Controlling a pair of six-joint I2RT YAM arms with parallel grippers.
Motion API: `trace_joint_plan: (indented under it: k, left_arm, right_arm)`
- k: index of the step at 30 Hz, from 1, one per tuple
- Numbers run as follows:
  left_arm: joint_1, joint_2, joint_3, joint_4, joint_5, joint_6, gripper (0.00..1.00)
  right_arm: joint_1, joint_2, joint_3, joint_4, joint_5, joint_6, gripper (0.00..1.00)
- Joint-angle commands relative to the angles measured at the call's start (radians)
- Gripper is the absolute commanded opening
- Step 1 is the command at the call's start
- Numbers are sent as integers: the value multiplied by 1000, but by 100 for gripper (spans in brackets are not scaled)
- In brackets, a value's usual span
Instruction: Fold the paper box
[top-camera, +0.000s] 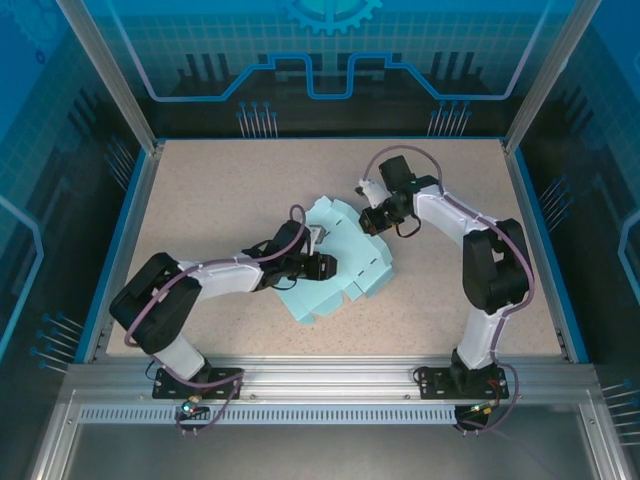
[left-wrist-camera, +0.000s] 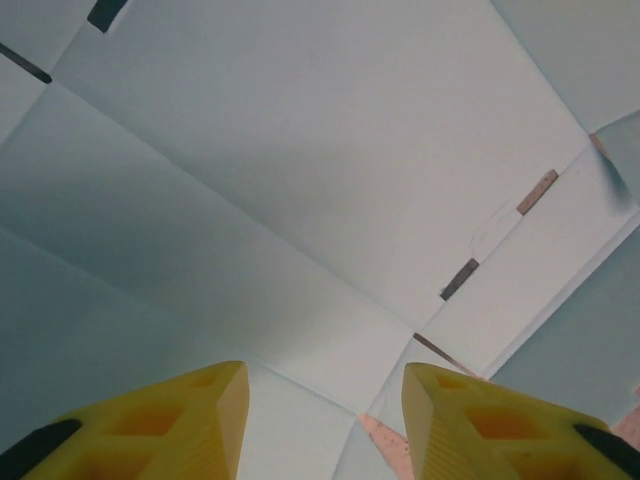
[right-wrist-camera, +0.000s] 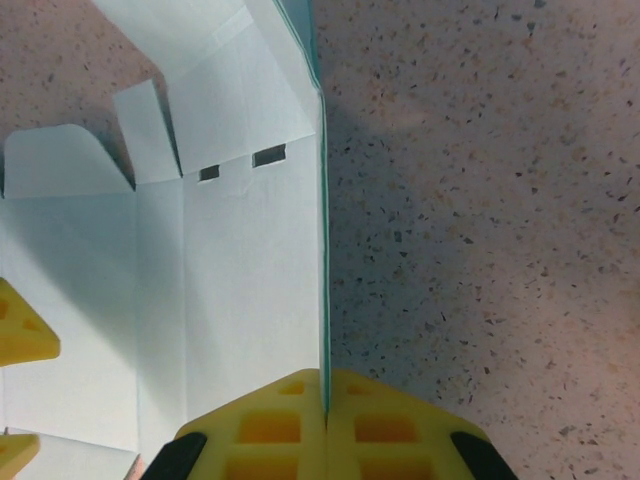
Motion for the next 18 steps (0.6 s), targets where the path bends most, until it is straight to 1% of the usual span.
trace_joint_plan:
  k: [1,7,18]
  left_arm:
    - [-4,48,43,51,-25,24,45]
    - [-4,121,51,68,-28,18,42]
    - [-4,199,40,116,-14,1,37]
  right_arm:
    - [0,28,35,-10,-7,-4,0]
    - [-3,42,36,-4,-10,-5,0]
    - [0,23,20,11,-36,11,0]
